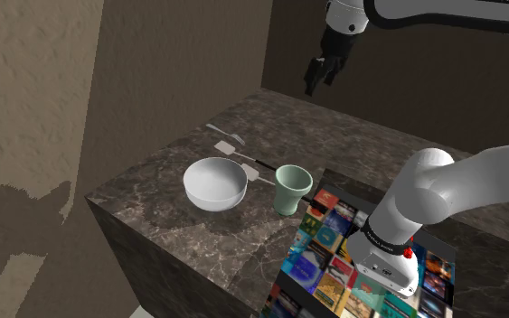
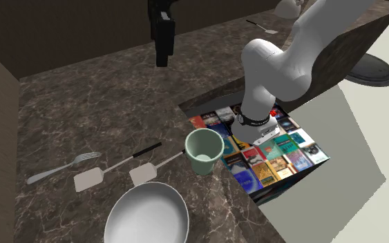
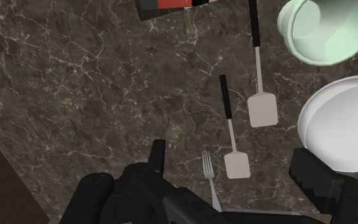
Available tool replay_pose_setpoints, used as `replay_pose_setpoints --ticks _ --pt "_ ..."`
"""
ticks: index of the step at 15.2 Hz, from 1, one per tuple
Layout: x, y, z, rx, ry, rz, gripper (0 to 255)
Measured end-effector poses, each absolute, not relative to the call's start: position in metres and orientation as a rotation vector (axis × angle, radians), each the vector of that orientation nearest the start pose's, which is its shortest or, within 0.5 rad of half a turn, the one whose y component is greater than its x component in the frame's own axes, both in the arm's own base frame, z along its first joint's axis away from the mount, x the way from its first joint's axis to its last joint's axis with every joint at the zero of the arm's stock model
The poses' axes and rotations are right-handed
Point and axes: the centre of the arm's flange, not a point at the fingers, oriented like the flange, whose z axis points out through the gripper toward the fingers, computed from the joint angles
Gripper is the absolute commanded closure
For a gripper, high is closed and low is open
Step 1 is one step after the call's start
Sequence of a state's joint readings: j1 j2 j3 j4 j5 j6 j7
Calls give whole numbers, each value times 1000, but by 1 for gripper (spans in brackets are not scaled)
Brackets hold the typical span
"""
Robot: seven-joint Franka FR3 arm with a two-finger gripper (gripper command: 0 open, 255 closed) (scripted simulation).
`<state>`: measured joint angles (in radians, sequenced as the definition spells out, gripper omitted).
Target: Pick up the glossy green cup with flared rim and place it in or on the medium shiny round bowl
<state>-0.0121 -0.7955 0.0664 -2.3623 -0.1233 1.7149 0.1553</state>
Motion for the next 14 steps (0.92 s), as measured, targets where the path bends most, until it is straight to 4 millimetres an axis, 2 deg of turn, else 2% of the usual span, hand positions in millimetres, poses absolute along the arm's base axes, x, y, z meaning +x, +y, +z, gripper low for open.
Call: replay_pose_setpoints --ticks 3,13,14 --pt "317 23 594 -3280 189 -251 0" --pt "306 108 507 -3266 279 -121 0" --pt "306 117 494 -3265 289 -107 0"
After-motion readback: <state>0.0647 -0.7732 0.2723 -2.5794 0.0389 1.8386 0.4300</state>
